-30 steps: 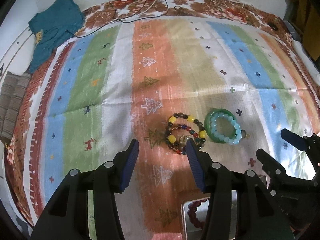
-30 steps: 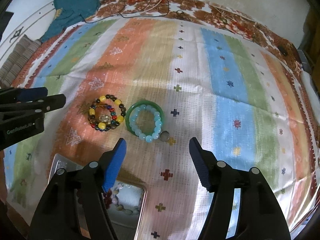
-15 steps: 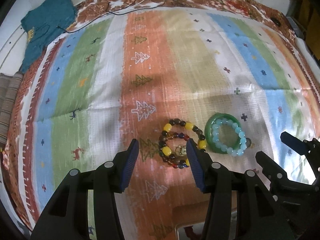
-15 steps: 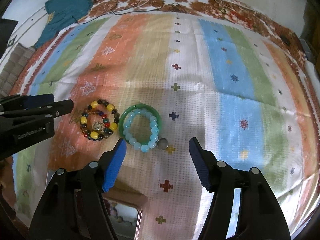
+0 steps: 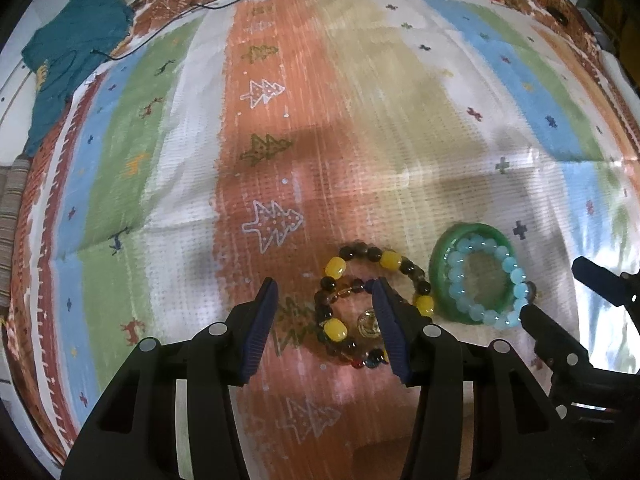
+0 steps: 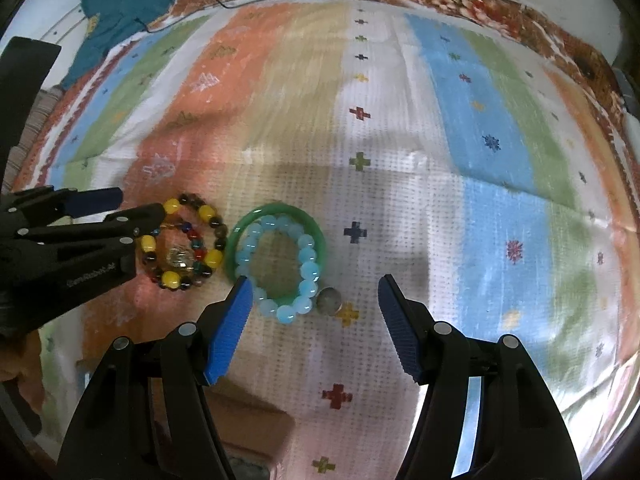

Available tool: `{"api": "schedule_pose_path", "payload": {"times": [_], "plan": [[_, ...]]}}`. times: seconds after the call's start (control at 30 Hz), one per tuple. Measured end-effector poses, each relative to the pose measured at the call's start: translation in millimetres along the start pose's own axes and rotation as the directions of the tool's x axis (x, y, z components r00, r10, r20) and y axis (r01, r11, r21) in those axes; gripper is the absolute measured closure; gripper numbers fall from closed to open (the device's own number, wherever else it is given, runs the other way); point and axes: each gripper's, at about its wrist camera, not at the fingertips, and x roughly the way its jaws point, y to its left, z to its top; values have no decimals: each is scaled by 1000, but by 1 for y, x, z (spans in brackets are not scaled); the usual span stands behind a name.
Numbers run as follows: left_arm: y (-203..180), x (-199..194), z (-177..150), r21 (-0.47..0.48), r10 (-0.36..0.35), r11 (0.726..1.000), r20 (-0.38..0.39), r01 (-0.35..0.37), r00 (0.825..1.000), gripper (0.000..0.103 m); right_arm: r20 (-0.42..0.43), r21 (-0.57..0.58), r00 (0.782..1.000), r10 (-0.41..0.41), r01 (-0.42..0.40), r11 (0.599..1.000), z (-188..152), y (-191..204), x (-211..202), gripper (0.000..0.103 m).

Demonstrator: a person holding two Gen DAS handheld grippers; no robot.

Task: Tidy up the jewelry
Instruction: 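Grasp the yellow-and-dark bracelet with the left tool while the right tool grasps the light-blue bracelet, then lift the yellow bracelet toward the tin with the left tool while the right tool lifts the light-blue bracelet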

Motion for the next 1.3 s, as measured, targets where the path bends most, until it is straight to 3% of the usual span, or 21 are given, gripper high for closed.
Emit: {"api": "schedule_pose_path", "payload": {"times": [0.17, 0.4, 0.5, 0.57, 0.67, 0.93, 1.3], "plan": [[0, 12, 5, 4, -1, 1000, -23, 1, 1000, 54, -13, -13, 1000, 2, -2, 1000, 2, 2, 7, 38], [0, 27, 7, 22, 14, 1000, -34, -13, 999, 58, -48, -25, 999, -3, 1, 1000, 6, 4, 22, 61], [-1, 29, 8, 23, -15, 1000, -35, 15, 999, 74, -59, -26, 998, -1, 0, 1000, 6, 3, 27, 75], [-3, 38, 6, 30, 14, 999, -70, -12, 997, 89, -65, -27, 998, 1, -3, 1000, 6, 3, 29, 83], [-8, 41, 2, 69, 37, 997, -54, -33, 998, 92, -69, -38, 998, 0, -3, 999, 5, 4, 31, 90], [-4, 30, -3, 29, 24, 999, -41, -23, 999, 92, -38, -43, 999, -5, 3, 999, 4, 2, 24, 91], [-11, -26, -3, 3, -66, 998, 59, 66, 996, 92, 21, -44, 1000, 13, -12, 999, 2, 6, -3, 91]]}}
